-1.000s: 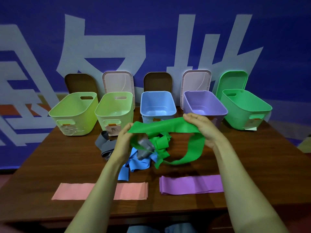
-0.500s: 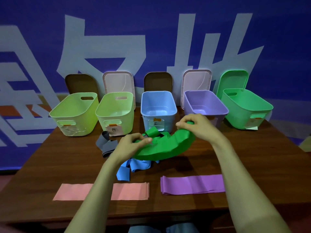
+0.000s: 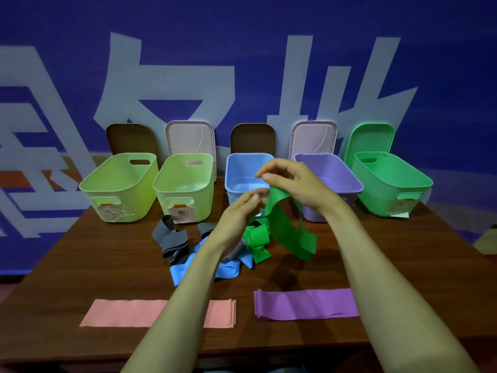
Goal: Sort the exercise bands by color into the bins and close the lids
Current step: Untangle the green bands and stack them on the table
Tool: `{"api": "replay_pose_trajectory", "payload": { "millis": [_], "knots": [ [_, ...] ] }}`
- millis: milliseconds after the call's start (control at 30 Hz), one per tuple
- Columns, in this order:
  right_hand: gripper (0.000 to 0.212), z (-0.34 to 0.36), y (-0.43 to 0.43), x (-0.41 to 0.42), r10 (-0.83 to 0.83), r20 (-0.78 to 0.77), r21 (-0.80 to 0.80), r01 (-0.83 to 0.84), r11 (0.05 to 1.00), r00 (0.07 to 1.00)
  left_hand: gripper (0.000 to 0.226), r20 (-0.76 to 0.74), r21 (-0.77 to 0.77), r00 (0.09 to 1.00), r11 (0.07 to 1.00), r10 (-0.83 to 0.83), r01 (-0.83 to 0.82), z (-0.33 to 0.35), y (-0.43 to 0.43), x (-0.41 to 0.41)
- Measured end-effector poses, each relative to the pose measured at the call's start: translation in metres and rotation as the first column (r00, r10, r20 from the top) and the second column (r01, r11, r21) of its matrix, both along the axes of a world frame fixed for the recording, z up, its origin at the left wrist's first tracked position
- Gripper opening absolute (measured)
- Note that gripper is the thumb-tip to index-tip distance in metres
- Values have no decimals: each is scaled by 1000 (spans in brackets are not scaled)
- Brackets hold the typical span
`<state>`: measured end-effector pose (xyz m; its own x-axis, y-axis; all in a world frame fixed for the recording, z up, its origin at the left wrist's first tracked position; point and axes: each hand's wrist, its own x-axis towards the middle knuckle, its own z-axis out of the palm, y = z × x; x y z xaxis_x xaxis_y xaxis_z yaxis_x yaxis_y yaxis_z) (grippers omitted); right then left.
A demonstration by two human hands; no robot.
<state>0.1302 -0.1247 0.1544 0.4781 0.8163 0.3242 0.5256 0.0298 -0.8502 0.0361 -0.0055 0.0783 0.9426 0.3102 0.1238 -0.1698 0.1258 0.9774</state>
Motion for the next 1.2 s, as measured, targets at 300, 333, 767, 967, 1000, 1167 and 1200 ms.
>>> {"api": "replay_pose_trajectory", "payload": {
  "millis": [300, 333, 767, 967, 1000, 1167, 1200],
  "knots": [
    [24, 1, -15, 15, -78, -29, -31, 77, 997, 997, 21, 38, 26, 999, 999, -39, 38, 2, 0, 7],
    [24, -1, -16, 17, -101, -4, -38, 101, 994, 995, 17, 60, -23, 998, 1000, 12, -11, 3, 0, 6],
    [11, -26, -37, 0, -348, 255, 6, 358, 934, 902, 15, 194, 5, 960, 978, 203, -208, 30, -24, 5],
    [8, -17, -38, 1, -325, 309, 1, 341, 940, 894, 20, 197, 67, 947, 960, 253, -271, 37, -26, 0],
    [9, -16, -38, 1, -319, 335, -5, 340, 940, 887, 22, 199, 63, 946, 960, 255, -272, 38, -26, -1],
    [15, -1, -35, -5, -303, 379, 49, 308, 950, 874, 26, 341, 270, 894, 881, 291, -389, 54, -27, -7],
    [15, 3, -35, -6, -288, 354, 63, 284, 957, 890, 26, 383, 318, 877, 850, 290, -420, 59, -27, -7]
  ]
}}
